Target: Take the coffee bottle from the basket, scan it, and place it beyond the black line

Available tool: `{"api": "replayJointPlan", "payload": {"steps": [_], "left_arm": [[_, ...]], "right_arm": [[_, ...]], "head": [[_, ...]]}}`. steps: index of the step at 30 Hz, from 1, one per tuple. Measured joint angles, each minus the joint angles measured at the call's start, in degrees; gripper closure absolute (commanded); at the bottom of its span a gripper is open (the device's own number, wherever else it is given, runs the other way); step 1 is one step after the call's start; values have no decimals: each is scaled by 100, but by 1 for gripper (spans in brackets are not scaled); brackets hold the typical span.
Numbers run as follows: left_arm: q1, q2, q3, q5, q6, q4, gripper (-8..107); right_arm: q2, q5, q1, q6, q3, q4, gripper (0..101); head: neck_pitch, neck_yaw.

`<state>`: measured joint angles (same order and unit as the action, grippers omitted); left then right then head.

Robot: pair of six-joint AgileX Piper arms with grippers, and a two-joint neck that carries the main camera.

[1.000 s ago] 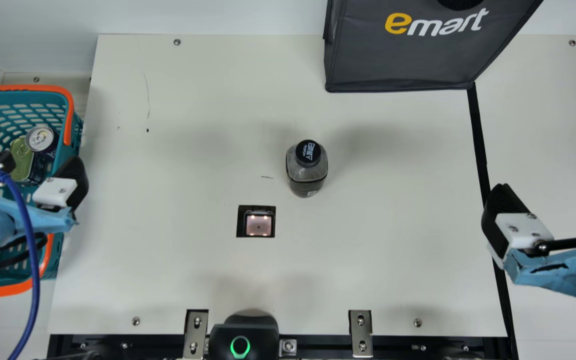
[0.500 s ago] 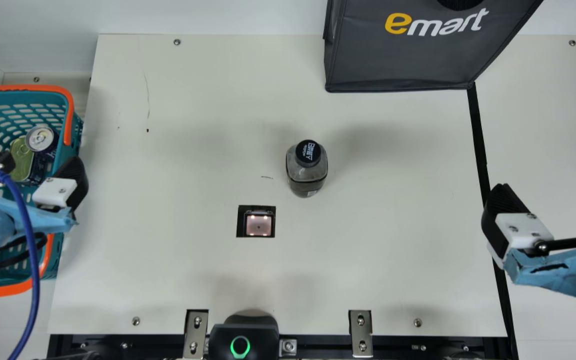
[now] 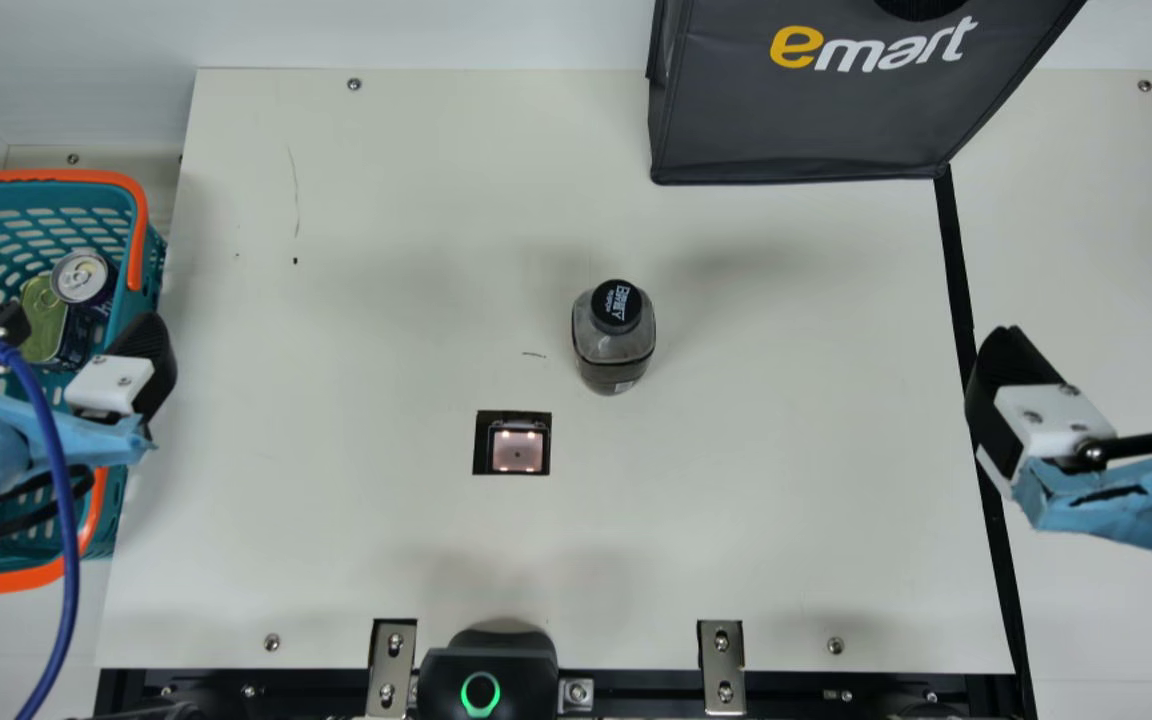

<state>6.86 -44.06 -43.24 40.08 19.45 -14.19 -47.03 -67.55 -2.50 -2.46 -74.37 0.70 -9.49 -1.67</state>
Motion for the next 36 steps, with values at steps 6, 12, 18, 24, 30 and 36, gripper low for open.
{"api": "replayJointPlan", "payload": {"steps": [6, 12, 18, 24, 30, 36], "left_arm": [[0, 0, 0, 0, 0, 0, 9], [0, 0, 0, 0, 0, 0, 9], [0, 0, 0, 0, 0, 0, 9], [0, 0, 0, 0, 0, 0, 9], [0, 0, 0, 0, 0, 0, 9], [0, 0, 0, 0, 0, 0, 9]], "right_arm": [[-248, 97, -129, -43, -184, -28, 10], [-461, 180, -268, -95, -241, -118, 10], [-667, 297, -445, -150, -276, -188, 10], [-848, 449, -666, -184, -276, -247, 10], [-1268, 604, -1415, 385, -456, 268, 10], [-1418, 696, -2186, 933, -356, 762, 10]], "head": [[0, 0], [0, -9], [0, 0], [0, 0], [9, 0], [9, 0]]}}
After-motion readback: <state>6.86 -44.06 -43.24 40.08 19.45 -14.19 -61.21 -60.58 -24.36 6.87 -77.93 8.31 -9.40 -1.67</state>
